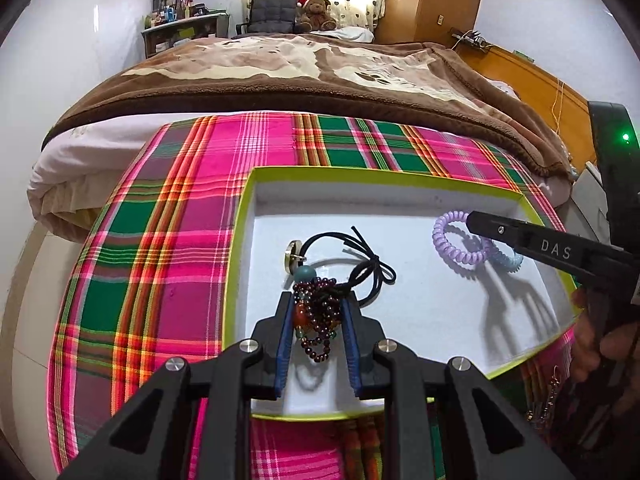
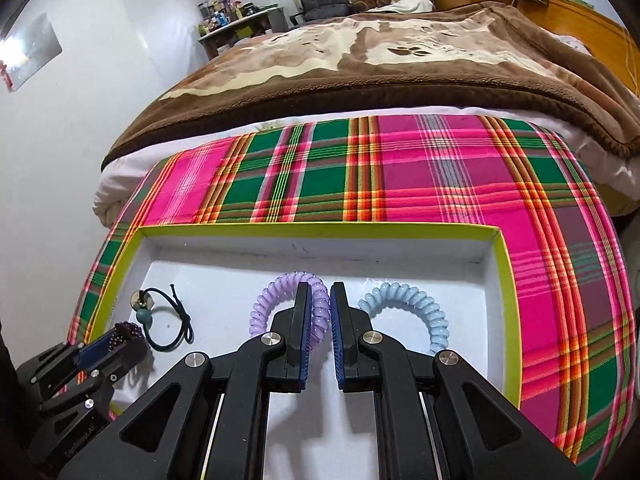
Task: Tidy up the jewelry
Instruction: 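Carry the lilac hair tie and beaded bracelet into the tray with both grippers, then open both grippers to release the items and withdraw from the tray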
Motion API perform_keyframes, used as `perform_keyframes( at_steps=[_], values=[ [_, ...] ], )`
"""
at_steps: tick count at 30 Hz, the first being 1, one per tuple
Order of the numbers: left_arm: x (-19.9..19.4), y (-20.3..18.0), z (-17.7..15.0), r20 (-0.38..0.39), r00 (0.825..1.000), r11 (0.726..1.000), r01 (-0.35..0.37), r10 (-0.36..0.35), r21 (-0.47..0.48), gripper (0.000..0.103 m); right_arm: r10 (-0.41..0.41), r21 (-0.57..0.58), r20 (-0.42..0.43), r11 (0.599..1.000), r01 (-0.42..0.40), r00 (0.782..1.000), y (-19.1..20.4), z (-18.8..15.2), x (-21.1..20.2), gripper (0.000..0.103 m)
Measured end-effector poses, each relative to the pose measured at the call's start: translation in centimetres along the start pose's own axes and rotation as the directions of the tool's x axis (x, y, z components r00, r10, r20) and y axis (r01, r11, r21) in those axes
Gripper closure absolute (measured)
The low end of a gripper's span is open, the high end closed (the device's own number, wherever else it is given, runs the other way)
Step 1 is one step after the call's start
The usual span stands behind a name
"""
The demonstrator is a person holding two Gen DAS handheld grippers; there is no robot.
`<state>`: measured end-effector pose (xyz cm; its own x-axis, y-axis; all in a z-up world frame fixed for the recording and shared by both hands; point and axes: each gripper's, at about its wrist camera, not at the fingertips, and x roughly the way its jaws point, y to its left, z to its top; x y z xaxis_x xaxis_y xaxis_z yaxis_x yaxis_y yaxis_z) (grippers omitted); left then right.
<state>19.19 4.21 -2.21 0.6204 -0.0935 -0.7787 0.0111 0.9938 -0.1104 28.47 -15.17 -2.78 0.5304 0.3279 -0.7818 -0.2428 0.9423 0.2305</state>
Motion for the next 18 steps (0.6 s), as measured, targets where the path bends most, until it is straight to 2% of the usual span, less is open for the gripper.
perform_keyframes(
  at_steps=[5,10,16,18],
  values=[
    [0.28,-0.05,0.02,-0.011,1.0,1.0,0.005,-0.005,0.0,0.077,-0.008,-0.003,-0.011,1.0,0.008,1.0,0.2,0.11,0.41,0.093],
    [0.24,0.08,0.22,-0.006,1.0,1.0,0.019,-0.019,-0.013,0.071,-0.021,-0.021,-0.013,1.0,0.02,1.0,0.6,0.04,0.49,0.093],
    [-0.22,0.08,0.25,0.009,1.0,1.0,0.024,-0.024,-0.017,0.063,0.006,-0.015,0.003,1.0,-0.006,1.0,0.8,-0.15,-0.02,0.08],
    [-0.6,0.15,0.21,0.018,0.999,0.999,0.03,-0.03,-0.02,0.061,0.005,-0.019,0.012,1.0,-0.005,1.0,0.9,-0.21,-0.34,0.068]
  ],
)
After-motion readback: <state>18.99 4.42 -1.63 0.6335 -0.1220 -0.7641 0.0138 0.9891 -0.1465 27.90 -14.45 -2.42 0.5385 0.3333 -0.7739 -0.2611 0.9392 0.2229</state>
